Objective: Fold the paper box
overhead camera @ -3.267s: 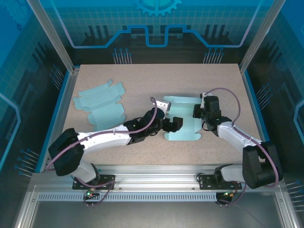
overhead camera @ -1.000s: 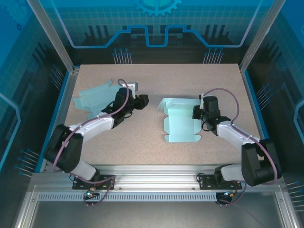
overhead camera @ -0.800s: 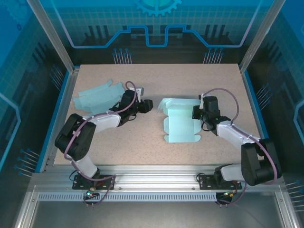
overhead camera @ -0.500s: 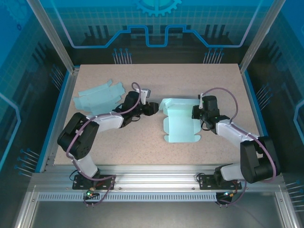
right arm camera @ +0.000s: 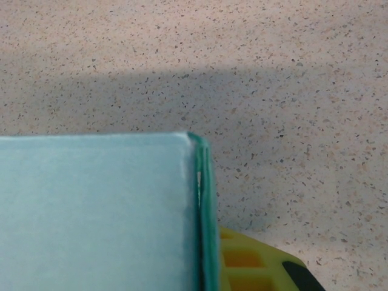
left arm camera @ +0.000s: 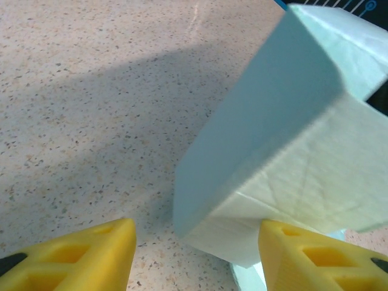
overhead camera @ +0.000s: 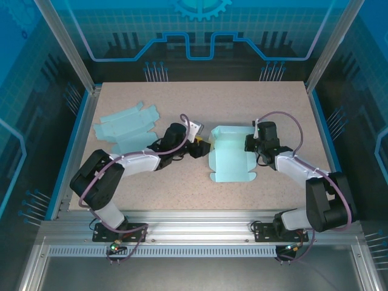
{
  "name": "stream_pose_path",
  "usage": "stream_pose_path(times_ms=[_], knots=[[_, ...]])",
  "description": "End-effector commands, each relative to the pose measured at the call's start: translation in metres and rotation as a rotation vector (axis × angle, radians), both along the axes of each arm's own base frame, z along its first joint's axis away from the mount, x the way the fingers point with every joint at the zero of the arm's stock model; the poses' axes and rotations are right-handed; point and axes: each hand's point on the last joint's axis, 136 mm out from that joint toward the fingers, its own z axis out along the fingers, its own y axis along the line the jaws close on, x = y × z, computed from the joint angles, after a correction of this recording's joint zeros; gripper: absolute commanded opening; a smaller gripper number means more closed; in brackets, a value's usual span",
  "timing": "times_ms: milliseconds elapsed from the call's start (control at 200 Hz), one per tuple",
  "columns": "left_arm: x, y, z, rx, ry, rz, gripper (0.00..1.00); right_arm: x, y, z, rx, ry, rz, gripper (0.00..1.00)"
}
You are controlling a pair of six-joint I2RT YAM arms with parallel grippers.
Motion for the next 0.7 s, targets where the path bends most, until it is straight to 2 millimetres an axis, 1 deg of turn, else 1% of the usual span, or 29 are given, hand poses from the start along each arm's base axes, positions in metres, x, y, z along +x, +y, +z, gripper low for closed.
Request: stream_pose_path(times_ms=[0, 70, 285, 500, 590, 620, 660, 695], knots=[[-0.012, -0.001, 0.002, 0.025, -0.04, -0.058, 0.57, 0.006, 0.006, 0.011, 0.008, -0.027, 0.02, 0.0], [-0.007, -0.003, 0.002, 0.05, -0.069, -0.073, 0.57, 0.007, 0.007, 0.01, 0.011, -0.023, 0.024, 0.0], [0.011, -0.019, 0.016, 0.105, -0.229, -0.157, 0.57, 0.006, 0.009, 0.01, 0.016, -0.019, 0.036, 0.0], [0.01, -0.03, 0.028, 0.105, -0.301, -0.239, 0.55, 0.008, 0.01, 0.011, 0.014, -0.025, 0.037, 0.0], [0.008, -0.035, 0.029, 0.098, -0.307, -0.272, 0.55, 0.008, 0.011, 0.009, 0.017, -0.018, 0.042, 0.0], [0.009, -0.035, 0.028, 0.101, -0.307, -0.271, 0.55, 0.009, 0.011, 0.01, 0.017, -0.019, 0.042, 0.0], [0.012, -0.036, 0.026, 0.109, -0.308, -0.269, 0.5, 0.009, 0.011, 0.009, 0.017, -0.018, 0.042, 0.0], [0.014, -0.036, 0.023, 0.117, -0.308, -0.269, 0.48, 0.008, 0.011, 0.009, 0.017, -0.018, 0.042, 0.0]])
